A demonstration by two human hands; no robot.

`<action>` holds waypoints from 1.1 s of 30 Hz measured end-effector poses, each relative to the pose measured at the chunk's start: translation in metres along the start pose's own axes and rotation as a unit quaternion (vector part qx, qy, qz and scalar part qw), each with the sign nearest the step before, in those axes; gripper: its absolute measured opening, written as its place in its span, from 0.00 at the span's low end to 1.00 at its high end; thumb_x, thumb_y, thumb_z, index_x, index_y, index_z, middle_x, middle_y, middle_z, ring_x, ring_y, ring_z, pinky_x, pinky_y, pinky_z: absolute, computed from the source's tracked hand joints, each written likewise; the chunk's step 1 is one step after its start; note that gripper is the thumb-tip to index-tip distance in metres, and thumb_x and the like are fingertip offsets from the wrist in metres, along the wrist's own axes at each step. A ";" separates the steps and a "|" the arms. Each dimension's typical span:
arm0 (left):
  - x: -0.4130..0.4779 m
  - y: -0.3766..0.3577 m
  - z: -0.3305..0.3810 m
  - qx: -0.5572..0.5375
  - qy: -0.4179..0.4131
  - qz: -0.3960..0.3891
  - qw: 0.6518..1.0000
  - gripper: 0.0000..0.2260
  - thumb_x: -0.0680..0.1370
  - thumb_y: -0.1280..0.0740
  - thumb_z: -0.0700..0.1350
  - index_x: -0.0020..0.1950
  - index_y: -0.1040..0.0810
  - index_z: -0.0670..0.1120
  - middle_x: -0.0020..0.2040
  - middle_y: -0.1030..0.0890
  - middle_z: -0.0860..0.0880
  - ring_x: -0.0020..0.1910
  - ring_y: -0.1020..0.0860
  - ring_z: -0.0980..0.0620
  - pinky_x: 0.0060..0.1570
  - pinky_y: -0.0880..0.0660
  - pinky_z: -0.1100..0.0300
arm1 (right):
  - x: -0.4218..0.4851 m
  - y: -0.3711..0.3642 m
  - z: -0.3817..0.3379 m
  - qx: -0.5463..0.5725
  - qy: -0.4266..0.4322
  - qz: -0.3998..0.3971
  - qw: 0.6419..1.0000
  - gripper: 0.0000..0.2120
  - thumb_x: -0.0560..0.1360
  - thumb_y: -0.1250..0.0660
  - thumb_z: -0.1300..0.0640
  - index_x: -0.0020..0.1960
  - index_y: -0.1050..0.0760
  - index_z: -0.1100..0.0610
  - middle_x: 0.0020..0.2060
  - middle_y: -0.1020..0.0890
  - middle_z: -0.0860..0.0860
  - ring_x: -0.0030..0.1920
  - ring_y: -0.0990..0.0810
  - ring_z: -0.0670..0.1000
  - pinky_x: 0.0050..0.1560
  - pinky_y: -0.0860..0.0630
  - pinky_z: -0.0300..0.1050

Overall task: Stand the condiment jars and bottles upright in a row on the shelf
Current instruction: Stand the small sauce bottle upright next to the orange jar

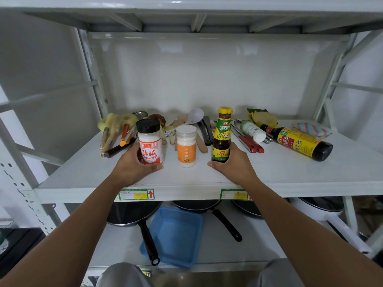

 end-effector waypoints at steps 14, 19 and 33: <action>-0.003 0.001 0.007 0.000 0.004 0.013 1.000 0.44 0.68 0.18 0.58 0.79 0.34 0.52 0.74 0.24 0.48 0.70 0.24 0.46 0.66 0.26 0.50 | 0.000 0.001 -0.002 0.015 0.004 -0.008 1.000 0.35 0.67 0.18 0.46 0.69 0.28 0.52 0.60 0.18 0.49 0.53 0.23 0.45 0.53 0.28 0.41; -0.004 0.000 0.008 0.003 0.012 0.013 1.000 0.45 0.68 0.18 0.57 0.79 0.35 0.51 0.75 0.25 0.48 0.71 0.24 0.45 0.67 0.26 0.48 | -0.001 0.001 0.000 0.013 0.003 -0.007 1.000 0.35 0.67 0.18 0.46 0.68 0.28 0.52 0.60 0.18 0.49 0.53 0.22 0.46 0.53 0.27 0.41; -0.006 0.001 0.009 0.004 0.009 0.016 1.000 0.44 0.67 0.17 0.58 0.78 0.33 0.52 0.73 0.23 0.49 0.69 0.23 0.46 0.65 0.25 0.50 | 0.000 0.002 0.000 0.012 0.006 -0.007 1.000 0.34 0.67 0.18 0.46 0.68 0.27 0.52 0.59 0.17 0.48 0.52 0.22 0.45 0.49 0.29 0.37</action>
Point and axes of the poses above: each hand's wrist, its own x-axis towards the middle knuckle, its own y-axis out of the back of the hand, z = x × y, the point moved 6 cm from there along x, towards the middle knuckle
